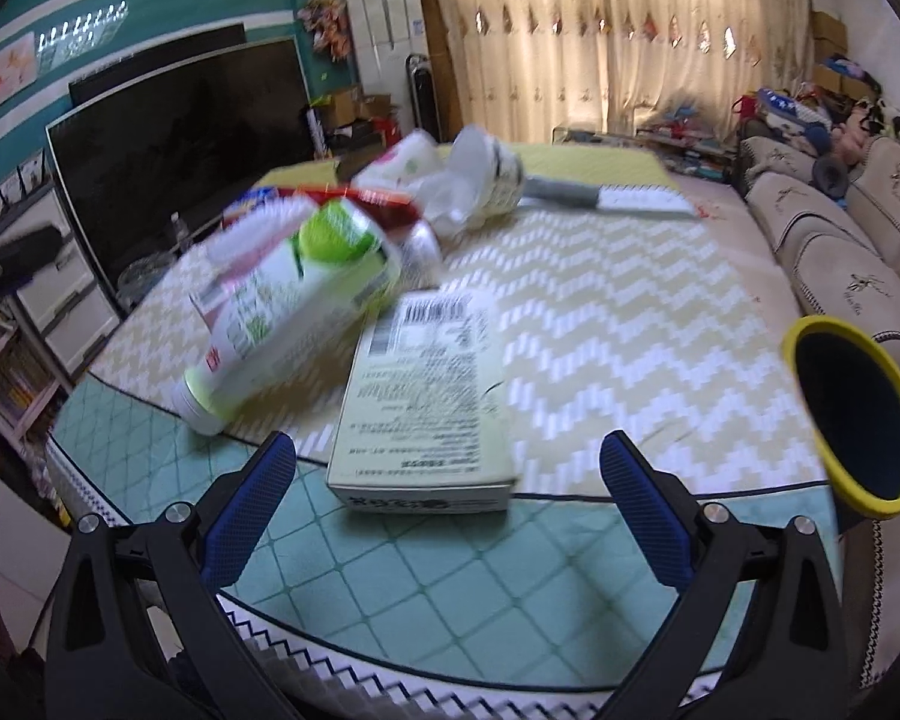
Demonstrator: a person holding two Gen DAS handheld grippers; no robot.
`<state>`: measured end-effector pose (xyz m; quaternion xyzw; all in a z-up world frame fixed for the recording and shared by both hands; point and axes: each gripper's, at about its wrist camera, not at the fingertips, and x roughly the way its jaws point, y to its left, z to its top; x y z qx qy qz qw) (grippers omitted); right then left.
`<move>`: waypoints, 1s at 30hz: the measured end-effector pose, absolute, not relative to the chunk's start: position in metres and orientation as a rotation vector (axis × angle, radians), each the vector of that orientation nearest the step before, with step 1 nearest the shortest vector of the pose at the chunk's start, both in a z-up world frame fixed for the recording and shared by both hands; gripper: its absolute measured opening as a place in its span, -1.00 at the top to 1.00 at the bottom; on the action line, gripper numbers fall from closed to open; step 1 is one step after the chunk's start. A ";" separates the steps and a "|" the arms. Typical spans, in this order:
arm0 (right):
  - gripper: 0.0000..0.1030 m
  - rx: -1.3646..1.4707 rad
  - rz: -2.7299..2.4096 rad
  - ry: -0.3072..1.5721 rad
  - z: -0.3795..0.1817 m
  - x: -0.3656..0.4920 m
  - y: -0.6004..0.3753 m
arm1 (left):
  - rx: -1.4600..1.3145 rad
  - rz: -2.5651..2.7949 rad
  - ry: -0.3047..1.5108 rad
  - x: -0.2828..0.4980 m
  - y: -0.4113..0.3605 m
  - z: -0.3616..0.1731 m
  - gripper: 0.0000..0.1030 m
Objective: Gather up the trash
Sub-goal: 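Reach the right gripper to the pale green juice carton and close on it, then carry the juice carton with the right gripper over the yellow-rimmed bin and release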
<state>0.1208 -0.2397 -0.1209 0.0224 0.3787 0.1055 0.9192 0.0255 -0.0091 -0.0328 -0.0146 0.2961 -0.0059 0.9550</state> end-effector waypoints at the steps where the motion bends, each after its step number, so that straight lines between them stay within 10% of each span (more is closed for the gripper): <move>1: -0.88 0.044 0.219 0.785 -0.124 0.122 -0.237 | -0.030 -0.011 0.604 0.026 -0.008 -0.034 -0.91; 14: -0.87 0.039 0.231 0.829 -0.151 0.140 -0.225 | -0.052 -0.006 0.636 0.041 0.001 -0.044 -0.91; 20: -0.38 0.006 0.221 0.819 -0.149 0.138 -0.226 | -0.049 -0.009 0.643 0.044 -0.001 -0.048 -0.91; 30: -0.33 0.062 0.276 0.782 -0.129 0.123 -0.245 | -0.048 -0.007 0.644 0.046 -0.001 -0.049 -0.91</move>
